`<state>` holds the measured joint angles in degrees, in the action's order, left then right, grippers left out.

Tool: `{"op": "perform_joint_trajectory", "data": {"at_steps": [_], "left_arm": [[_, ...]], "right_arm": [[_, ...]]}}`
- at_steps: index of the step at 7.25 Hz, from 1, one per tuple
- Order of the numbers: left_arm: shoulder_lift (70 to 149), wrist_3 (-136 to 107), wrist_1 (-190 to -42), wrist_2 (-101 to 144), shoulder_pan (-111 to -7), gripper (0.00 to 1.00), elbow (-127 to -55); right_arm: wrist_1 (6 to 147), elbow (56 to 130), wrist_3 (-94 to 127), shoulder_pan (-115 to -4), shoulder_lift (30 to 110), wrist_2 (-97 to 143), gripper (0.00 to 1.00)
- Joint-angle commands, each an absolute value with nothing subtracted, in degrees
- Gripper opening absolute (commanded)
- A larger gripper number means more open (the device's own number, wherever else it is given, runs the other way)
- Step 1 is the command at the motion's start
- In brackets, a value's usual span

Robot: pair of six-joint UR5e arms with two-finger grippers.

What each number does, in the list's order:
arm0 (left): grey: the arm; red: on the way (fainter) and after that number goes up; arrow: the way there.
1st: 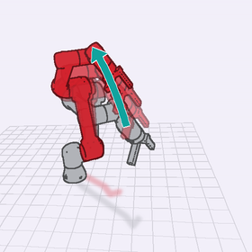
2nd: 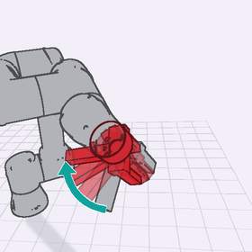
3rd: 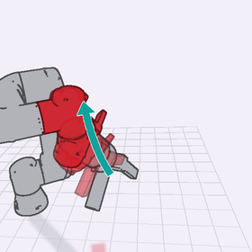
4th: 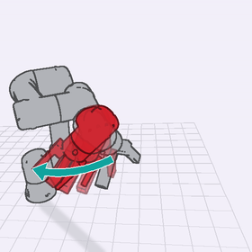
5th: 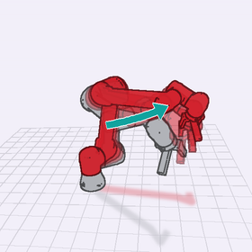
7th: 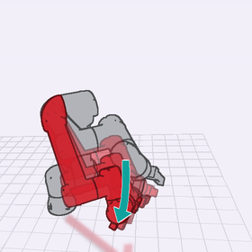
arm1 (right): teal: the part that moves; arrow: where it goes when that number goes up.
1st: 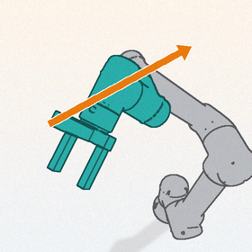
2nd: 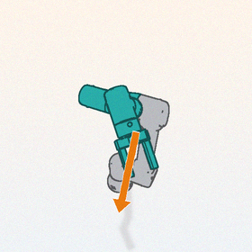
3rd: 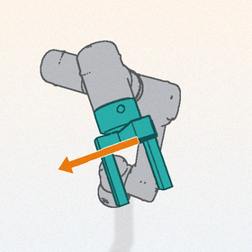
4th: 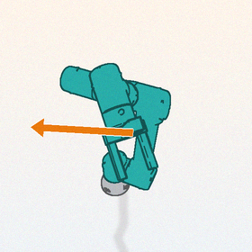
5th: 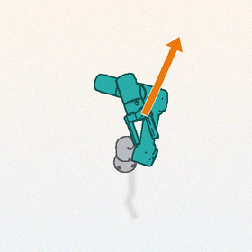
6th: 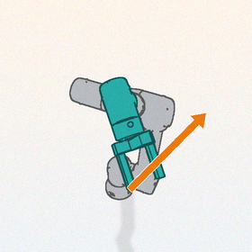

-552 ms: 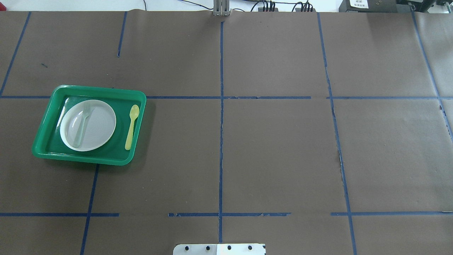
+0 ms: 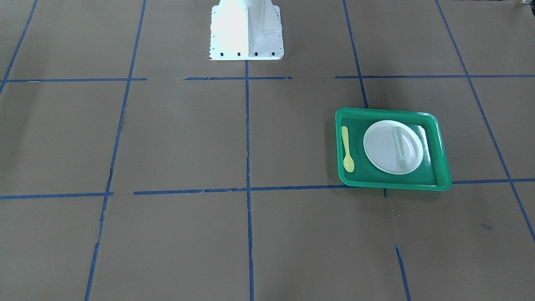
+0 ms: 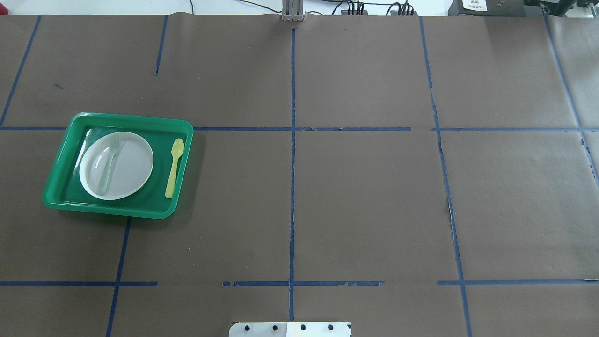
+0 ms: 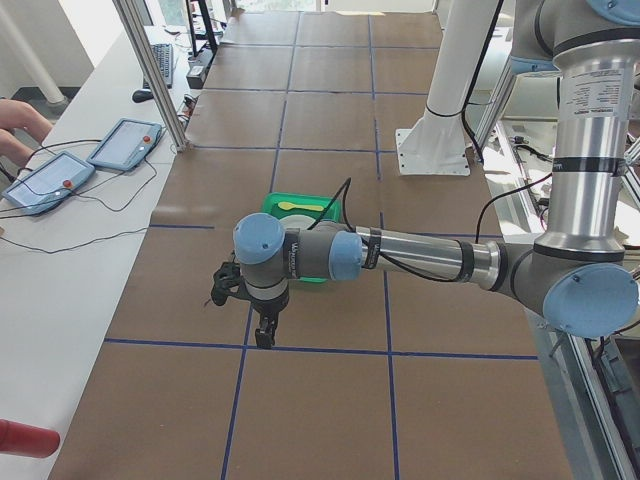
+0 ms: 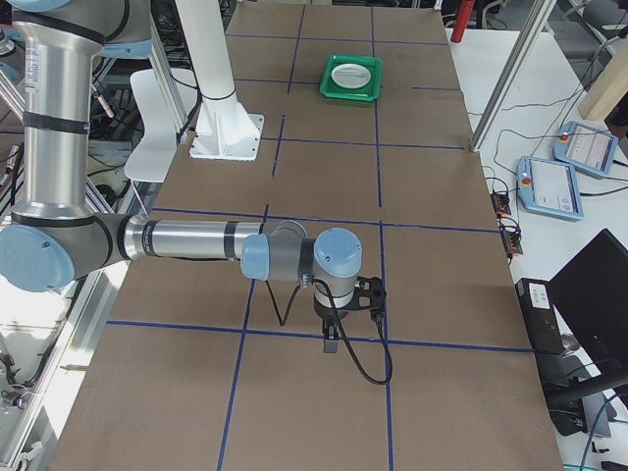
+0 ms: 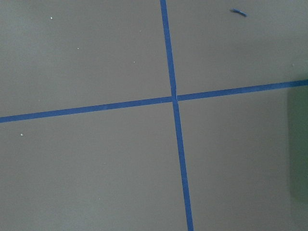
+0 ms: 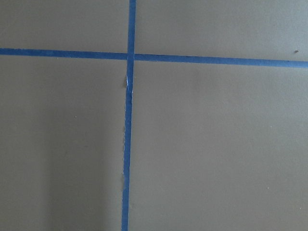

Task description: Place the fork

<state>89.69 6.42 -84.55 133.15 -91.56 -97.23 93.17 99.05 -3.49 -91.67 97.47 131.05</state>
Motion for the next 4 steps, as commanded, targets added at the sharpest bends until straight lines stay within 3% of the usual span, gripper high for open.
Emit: {"op": "perform_joint_trajectory", "data": {"at_steps": [1,4], "left_arm": [[89.65,6.24,-84.38,133.15,-91.58,1.0,-98.16],[90.0,5.28,-84.55,133.07,-87.57,1.0,-102.55]], "right_arm": [[93.16,99.05,-3.52,-91.67,97.47,131.04,1.0],[93.16,99.05,-3.52,-91.67,97.47,131.04,1.0]]}}
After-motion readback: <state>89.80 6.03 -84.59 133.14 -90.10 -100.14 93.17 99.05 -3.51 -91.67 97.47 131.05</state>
